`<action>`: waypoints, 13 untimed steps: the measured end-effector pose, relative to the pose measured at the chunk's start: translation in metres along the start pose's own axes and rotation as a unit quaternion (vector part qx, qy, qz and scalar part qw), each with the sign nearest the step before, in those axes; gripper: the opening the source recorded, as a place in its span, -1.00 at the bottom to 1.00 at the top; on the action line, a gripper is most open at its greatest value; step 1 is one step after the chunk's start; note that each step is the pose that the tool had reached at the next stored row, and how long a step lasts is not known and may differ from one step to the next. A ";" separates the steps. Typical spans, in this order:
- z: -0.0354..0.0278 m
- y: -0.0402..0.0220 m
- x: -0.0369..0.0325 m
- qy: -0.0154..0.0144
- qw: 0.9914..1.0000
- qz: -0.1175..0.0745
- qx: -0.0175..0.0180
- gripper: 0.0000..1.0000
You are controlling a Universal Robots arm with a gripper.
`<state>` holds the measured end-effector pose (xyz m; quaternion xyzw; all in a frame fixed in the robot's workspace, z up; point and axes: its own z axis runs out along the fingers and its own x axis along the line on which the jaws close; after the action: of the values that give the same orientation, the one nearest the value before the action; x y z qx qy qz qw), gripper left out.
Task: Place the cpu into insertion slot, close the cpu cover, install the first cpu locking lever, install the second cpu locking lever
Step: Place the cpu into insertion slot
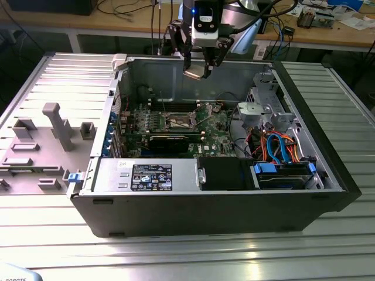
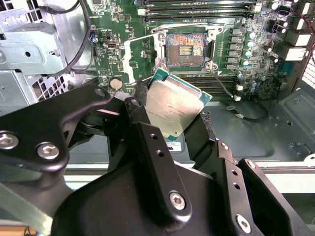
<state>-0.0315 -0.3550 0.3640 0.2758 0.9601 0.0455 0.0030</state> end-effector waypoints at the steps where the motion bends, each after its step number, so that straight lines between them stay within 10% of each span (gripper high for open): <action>1: 0.0000 0.0000 0.0000 0.000 1.000 0.001 0.000 0.09; 13: 0.0000 -0.0001 0.0001 0.000 1.000 0.002 0.000 0.09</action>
<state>-0.0316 -0.3550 0.3639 0.2775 0.9596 0.0455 0.0031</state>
